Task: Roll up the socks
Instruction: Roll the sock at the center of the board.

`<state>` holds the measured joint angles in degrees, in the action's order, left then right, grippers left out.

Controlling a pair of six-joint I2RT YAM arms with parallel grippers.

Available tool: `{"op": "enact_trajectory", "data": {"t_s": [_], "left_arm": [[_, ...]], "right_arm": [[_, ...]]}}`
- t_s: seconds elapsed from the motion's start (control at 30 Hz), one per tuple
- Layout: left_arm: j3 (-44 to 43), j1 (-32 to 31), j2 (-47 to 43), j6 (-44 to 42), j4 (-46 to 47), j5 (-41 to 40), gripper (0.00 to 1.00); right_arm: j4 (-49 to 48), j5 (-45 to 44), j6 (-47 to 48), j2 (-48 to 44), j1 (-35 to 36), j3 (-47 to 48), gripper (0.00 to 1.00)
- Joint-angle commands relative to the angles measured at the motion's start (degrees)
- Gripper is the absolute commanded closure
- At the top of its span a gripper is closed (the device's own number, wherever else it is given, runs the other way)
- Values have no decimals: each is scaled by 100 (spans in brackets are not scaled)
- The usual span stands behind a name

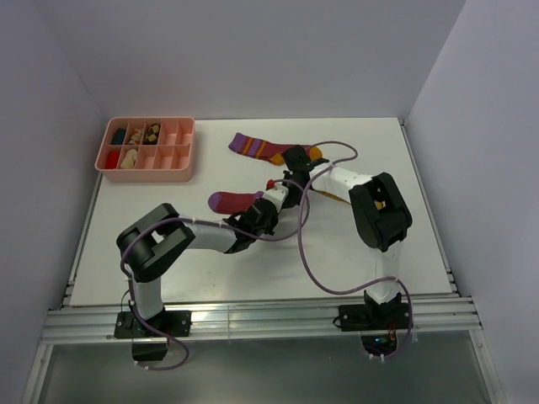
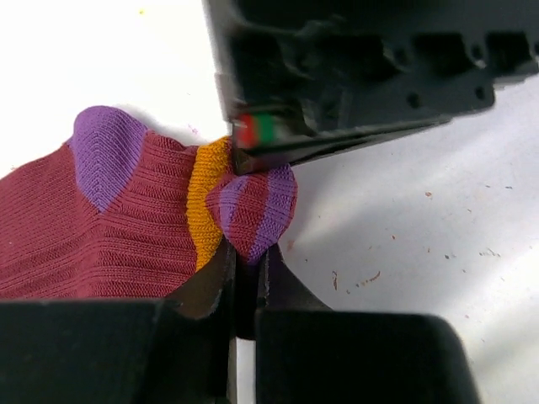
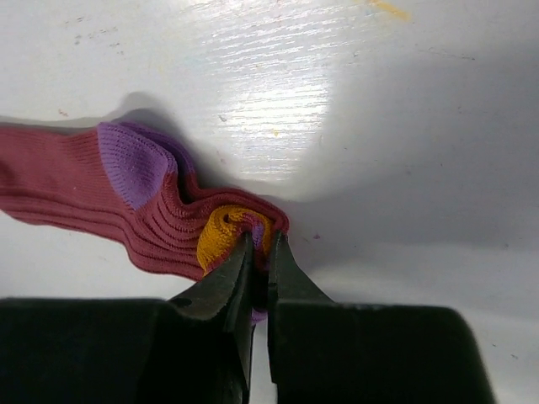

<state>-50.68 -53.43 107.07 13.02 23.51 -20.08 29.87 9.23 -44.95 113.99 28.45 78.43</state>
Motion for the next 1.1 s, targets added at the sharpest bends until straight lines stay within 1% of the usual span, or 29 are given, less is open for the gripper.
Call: {"op": "enact_trajectory", "data": {"t_s": [0.0, 0.03, 0.07, 0.1, 0.13, 0.17, 0.2, 0.27, 0.3, 0.37, 0.47, 0.5, 0.53, 0.57, 0.63, 0.67, 0.8, 0.93, 1.07], "left_arm": [[137, 183, -27, 420, -829, 1030, 99], [146, 253, -63, 595, -882, 1189, 99], [154, 341, -141, 693, -918, 1608, 99], [189, 533, -168, 807, -988, 1803, 99], [216, 631, -195, 1086, -997, 1953, 99], [312, 745, -265, 1228, -988, 2346, 99], [365, 981, -309, 1351, -910, 2568, 99], [523, 1211, -405, 1738, -813, 2911, 99], [524, 1430, -406, 1844, -804, 3261, 99], [541, 1598, -354, 2134, -786, 3570, 99], [541, 1853, -152, 2538, -673, 4142, 99], [559, 1949, -107, 2644, -611, 4439, 99], [594, 2003, -29, 2880, -410, 4590, 99], [681, 2064, 16, 2995, -295, 4713, 99], [760, 2231, 68, 3338, -128, 4986, 99], [822, 2327, 112, 3443, 21, 5091, 99], [980, 2451, 244, 3953, 434, 5338, 99], [1016, 2495, 358, 4270, 497, 5417, 99], [1060, 2548, 420, 4543, 567, 5392, 99]], "right_arm": [[-630, 439, -189, -307, 109, -416, 90], [-718, 430, -224, -438, 91, -486, 88], [-928, 447, -268, -527, 56, -609, 85], [-1052, 465, -347, -606, 21, -688, 78], [-1158, 448, -400, -789, 3, -767, 77], [-1376, 422, -444, -887, -75, -916, 76], [-1491, 360, -514, -983, -111, -1005, 73], [-1824, 237, -567, -1282, -172, -1302, 65], [-1966, 184, -611, -1388, -208, -1417, 60], [-2317, 96, -647, -1669, -252, -1725, 54], [-2625, 131, -620, -1819, -269, -1963, 52], [-2722, 157, -603, -1889, -252, -2042, 46], [-2836, 227, -603, -1916, -252, -2190, 43], [-2968, 263, -603, -1942, -252, -2270, 37], [-3250, 316, -594, -1978, -217, -2428, 33], [-3329, 325, -559, -1960, -208, -2455, 32], [-3531, 324, -655, -1776, -76, -2578, 32], [-3918, 483, -866, -1583, -15, -2737, 33], [-3857, 439, -805, -1407, 161, -2579, 34]]}}
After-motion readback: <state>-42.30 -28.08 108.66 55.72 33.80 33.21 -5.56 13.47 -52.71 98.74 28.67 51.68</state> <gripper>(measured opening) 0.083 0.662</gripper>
